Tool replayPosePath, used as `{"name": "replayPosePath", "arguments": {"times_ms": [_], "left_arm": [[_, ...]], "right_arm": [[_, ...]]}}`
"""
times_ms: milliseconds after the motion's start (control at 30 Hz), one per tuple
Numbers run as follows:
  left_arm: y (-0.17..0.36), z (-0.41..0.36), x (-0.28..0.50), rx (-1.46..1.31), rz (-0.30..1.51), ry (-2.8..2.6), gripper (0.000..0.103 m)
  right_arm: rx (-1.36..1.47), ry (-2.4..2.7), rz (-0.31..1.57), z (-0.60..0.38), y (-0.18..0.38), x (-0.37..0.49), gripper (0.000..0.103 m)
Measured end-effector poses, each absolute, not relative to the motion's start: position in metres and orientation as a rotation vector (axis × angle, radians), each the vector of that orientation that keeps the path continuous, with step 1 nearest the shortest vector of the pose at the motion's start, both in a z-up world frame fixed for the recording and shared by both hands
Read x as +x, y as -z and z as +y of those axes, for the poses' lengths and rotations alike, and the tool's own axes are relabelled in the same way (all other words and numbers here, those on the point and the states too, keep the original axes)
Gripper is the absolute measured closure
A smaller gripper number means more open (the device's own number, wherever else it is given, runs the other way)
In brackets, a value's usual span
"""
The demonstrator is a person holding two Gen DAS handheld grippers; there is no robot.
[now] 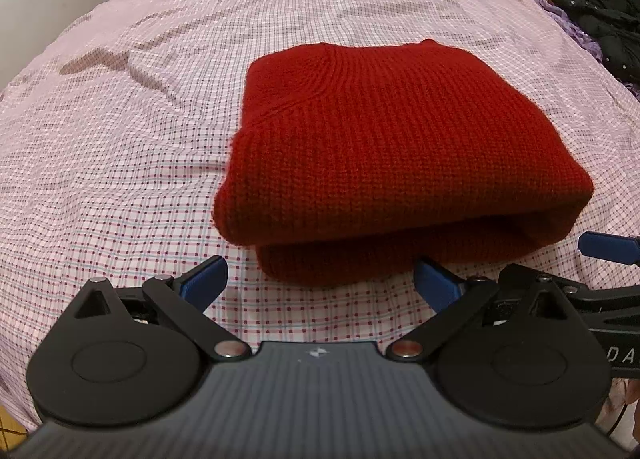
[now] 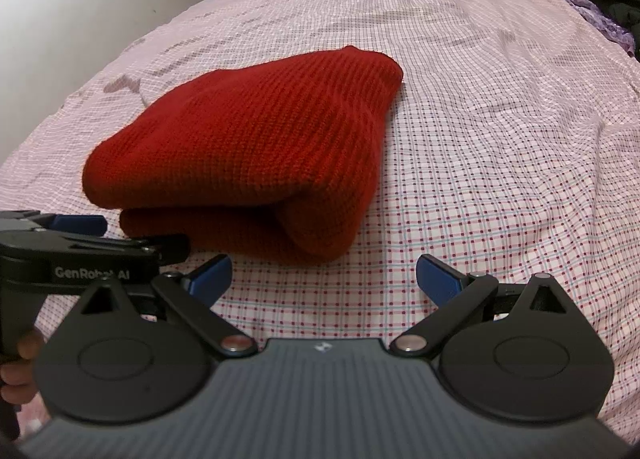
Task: Fold small clothes
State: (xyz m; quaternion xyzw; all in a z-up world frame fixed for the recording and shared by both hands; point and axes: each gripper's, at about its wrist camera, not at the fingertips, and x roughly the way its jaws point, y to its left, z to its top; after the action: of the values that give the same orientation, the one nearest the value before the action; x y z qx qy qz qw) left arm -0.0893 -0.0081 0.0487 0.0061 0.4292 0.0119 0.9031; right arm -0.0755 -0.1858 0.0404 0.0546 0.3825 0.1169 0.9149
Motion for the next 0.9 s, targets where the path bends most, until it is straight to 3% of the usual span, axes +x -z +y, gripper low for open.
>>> {"name": "replayPosePath", "arguments": {"times_ms": [900], "left_arm": [[-0.0485,-0.0074,-0.0928,0.001,0.892,-0.025,0.001]], "right_arm": [[0.112,-0.241,0.786,-0.1846,-0.0415,-0.0766,0.003]]}}
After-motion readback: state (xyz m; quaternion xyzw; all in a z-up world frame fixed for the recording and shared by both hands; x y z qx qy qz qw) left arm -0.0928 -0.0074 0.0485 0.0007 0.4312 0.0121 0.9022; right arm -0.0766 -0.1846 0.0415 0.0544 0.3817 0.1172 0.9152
